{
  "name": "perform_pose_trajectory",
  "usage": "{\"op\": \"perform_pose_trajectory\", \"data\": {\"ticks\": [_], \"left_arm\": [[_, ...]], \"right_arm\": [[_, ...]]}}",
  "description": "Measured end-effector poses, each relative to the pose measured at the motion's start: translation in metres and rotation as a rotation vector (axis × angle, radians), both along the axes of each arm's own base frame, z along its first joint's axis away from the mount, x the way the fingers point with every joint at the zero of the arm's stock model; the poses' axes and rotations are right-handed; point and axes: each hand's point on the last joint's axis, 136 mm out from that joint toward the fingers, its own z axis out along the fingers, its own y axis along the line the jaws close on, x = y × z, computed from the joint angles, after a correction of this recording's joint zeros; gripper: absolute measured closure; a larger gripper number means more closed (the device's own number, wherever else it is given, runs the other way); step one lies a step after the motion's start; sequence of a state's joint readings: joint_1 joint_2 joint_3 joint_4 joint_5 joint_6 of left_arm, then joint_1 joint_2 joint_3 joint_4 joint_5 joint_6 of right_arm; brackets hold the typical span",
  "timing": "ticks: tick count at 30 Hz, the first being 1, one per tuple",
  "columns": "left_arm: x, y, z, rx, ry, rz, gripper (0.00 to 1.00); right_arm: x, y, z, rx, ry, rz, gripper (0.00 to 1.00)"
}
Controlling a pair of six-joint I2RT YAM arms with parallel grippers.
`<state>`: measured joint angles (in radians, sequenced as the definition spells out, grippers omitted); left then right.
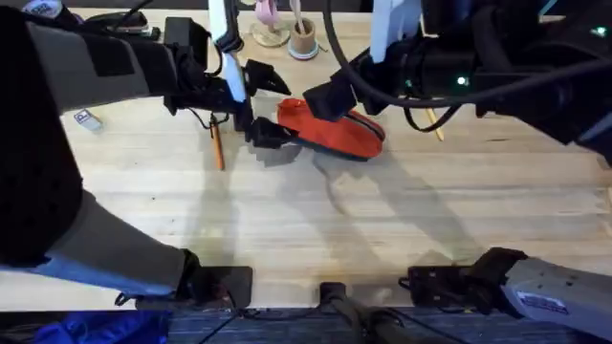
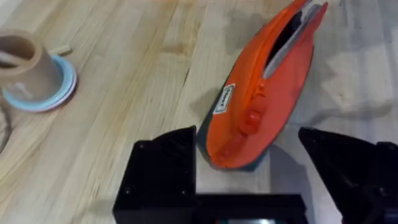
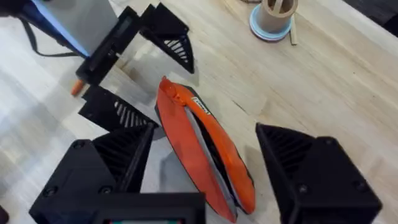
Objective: Unzip the bag, pick up the pens from the table one at a time and place them inside, then zip the bag closed.
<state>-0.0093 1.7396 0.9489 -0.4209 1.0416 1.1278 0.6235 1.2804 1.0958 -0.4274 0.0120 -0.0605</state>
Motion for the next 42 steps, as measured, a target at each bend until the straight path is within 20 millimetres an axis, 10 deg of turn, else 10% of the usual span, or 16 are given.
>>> {"op": "perform_pose_trajectory", "data": {"ticks": [8,13,30,37,42], "left_arm": [[-0.027,0.023,0.049,0.038,0.018,0.077,0.007],[-0.088,0.039,0.100,0.201,-0.044,0.145,0.007],[-0.109,0.046,0.120,0.261,-0.135,0.182,0.007],[-0.109,0.046,0.120,0.262,-0.135,0.182,0.007],[-0.109,0.046,0.120,0.262,-0.136,0.182,0.007]], "right_arm": [[-0.003,-0.002,-0.004,-0.013,0.019,0.000,0.005],[-0.017,-0.012,-0.008,-0.064,0.100,-0.006,0.005],[-0.027,-0.019,-0.010,-0.098,0.151,-0.008,0.011],[-0.027,-0.020,-0.010,-0.099,0.149,-0.012,0.916],[-0.026,-0.020,-0.010,-0.115,0.137,0.008,0.971]]}}
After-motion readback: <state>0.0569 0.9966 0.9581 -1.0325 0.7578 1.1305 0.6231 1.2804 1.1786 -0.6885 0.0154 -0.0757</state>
